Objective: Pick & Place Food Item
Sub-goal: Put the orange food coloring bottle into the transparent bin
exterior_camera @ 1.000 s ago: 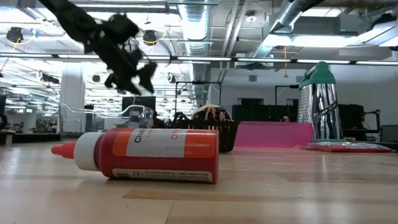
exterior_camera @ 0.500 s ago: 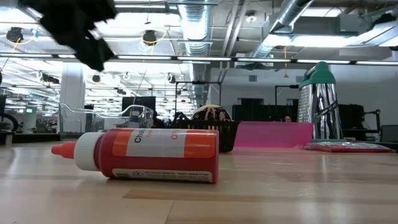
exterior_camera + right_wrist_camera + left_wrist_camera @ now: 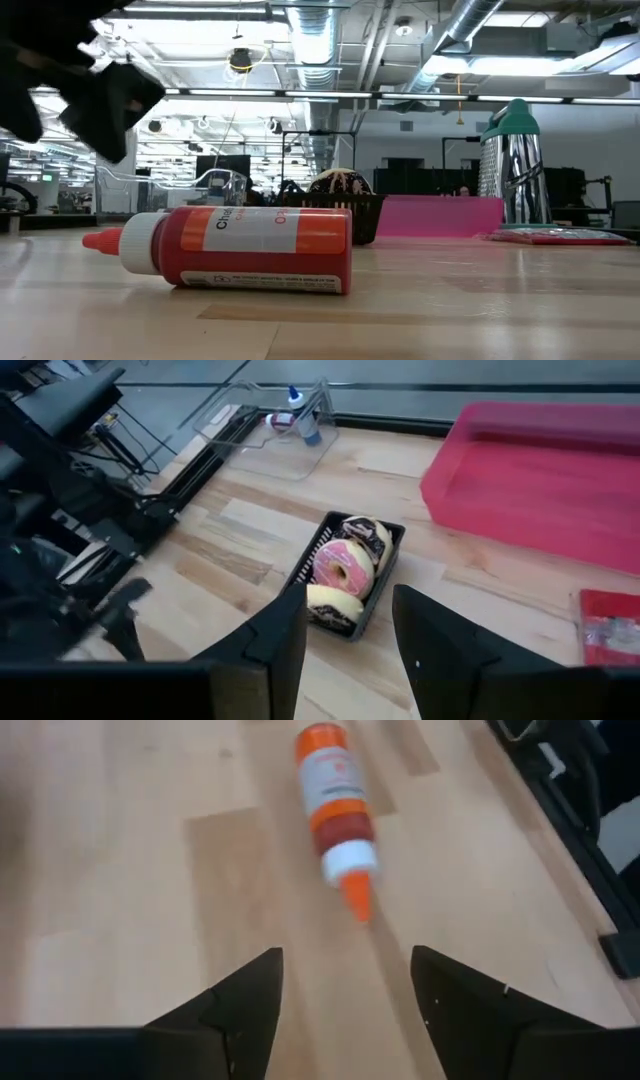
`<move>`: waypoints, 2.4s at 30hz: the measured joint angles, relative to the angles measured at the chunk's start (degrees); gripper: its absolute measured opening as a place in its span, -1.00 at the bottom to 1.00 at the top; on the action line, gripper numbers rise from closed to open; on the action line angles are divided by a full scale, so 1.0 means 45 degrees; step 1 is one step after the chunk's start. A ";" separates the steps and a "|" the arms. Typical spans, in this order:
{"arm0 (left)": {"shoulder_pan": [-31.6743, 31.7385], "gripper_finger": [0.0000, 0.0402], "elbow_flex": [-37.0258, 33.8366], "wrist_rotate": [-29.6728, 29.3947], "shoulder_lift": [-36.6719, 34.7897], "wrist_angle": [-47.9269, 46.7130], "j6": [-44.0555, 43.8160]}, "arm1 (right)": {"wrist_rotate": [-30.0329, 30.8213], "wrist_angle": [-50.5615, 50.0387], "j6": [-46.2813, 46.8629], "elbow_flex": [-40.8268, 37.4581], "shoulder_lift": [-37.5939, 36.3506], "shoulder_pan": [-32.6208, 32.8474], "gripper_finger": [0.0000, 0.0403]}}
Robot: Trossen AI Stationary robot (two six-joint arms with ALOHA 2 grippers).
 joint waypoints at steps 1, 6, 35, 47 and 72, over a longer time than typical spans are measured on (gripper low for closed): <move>-0.0076 0.09 0.0000 -0.0079 0.0412 0.0549 0.0004 | 0.0022 0.0017 -0.0004 0.0000 0.0000 0.0061 -0.29; 0.0004 0.11 0.0000 -0.0190 0.2312 0.3064 0.0086 | 0.0050 0.0128 -0.0001 0.0000 0.0000 0.0231 -0.29; 0.0840 0.11 0.0504 0.1058 0.5661 0.7506 0.0918 | -0.0394 0.0193 -0.0228 0.0165 0.0000 0.0799 -0.29; 0.1153 -0.06 0.1627 0.0900 0.6579 0.7513 0.0968 | -0.0776 0.0204 -0.0173 0.0170 -0.0025 0.0814 -0.29; 0.5019 -0.47 0.3003 -0.2338 -0.5194 -1.3048 -0.3287 | 0.0976 -0.0007 -0.0339 0.0170 -0.0039 0.0882 -0.29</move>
